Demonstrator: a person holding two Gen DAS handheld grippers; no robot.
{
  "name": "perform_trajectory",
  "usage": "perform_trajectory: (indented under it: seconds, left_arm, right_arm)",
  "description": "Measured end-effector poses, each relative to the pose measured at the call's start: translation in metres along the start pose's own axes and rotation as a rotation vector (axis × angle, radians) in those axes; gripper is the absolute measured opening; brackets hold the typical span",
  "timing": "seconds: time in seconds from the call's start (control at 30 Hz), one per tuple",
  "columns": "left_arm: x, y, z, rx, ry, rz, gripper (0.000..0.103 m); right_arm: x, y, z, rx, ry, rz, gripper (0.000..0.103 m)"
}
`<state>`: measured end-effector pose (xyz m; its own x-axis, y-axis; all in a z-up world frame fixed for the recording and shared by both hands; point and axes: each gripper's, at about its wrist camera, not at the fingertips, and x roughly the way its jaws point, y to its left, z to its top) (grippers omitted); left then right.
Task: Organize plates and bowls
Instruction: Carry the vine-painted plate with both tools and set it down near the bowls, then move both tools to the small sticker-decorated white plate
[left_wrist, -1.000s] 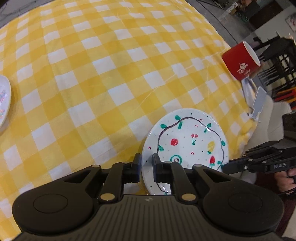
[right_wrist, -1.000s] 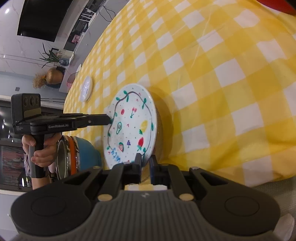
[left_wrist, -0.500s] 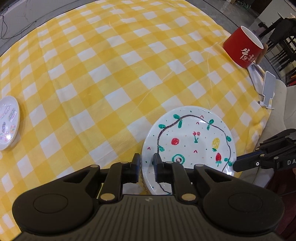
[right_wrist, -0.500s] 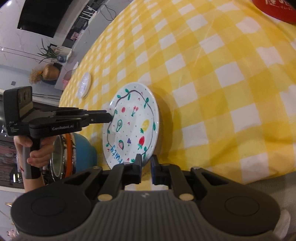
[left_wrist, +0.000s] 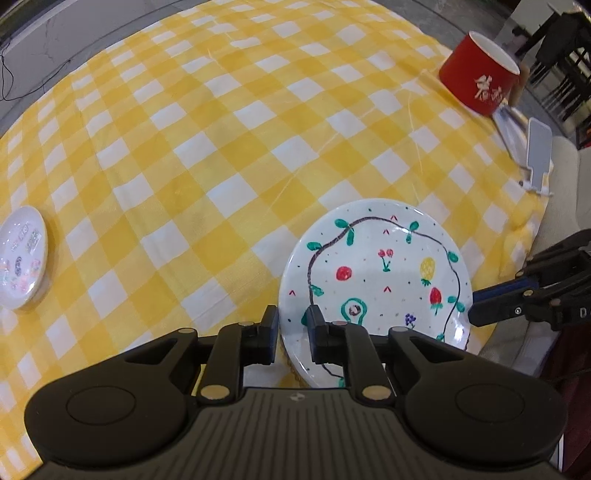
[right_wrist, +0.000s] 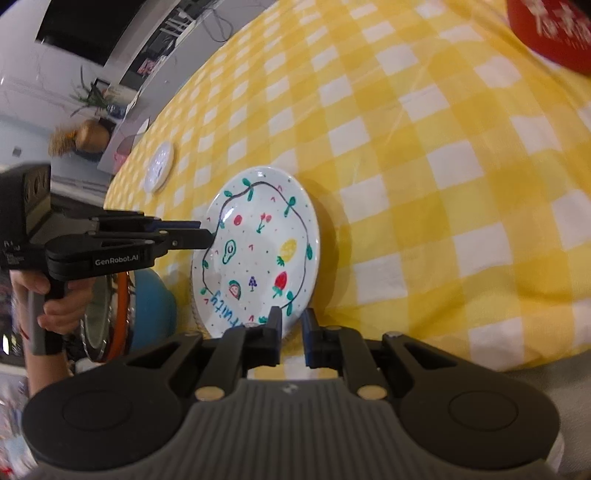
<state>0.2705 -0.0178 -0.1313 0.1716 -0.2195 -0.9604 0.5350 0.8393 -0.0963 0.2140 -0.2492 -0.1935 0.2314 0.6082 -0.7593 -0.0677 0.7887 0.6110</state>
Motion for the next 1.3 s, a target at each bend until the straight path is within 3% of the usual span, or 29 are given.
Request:
perform_trajectory:
  seconds: [0.27,0.43,0.5,0.57,0.67,0.87,0.97,1.1,1.3]
  left_arm:
    - [-0.007,-0.001,-0.001,0.008,-0.020,0.008,0.022]
    - [-0.031,-0.005,-0.004,-0.001,-0.096,0.016,0.041]
    - [-0.038,-0.007,-0.005,-0.016,-0.112,0.054,0.043]
    - [-0.046,-0.008,-0.006,-0.043,-0.137,0.076,0.049]
    - [-0.060,-0.006,-0.009,-0.084,-0.181,0.093,0.054]
    - [-0.092,0.007,-0.011,-0.211,-0.279,0.159,0.061]
    - [-0.113,0.022,-0.013,-0.308,-0.340,0.195,0.062]
    - [-0.137,0.052,-0.027,-0.470,-0.460,0.172,0.062]
    - [-0.155,0.097,-0.058,-0.584,-0.586,0.146,0.062]
  right_arm:
    - [-0.002,0.007,-0.002,-0.030,0.006,0.043,0.018]
    - [-0.006,0.011,0.000,-0.089,-0.025,0.004,0.018]
    - [-0.007,0.010,0.000,-0.087,-0.032,0.005,0.020]
    - [-0.009,0.012,0.000,-0.101,-0.046,-0.003,0.030]
    - [-0.012,0.014,0.000,-0.111,-0.061,-0.010,0.037]
    - [-0.016,0.019,0.006,-0.136,-0.105,-0.032,0.058]
    - [-0.021,0.024,0.010,-0.144,-0.137,-0.037,0.062]
    - [-0.035,0.041,0.019,-0.189,-0.200,-0.064,0.064]
    - [-0.041,0.081,0.040,-0.269,-0.274,-0.056,0.067]
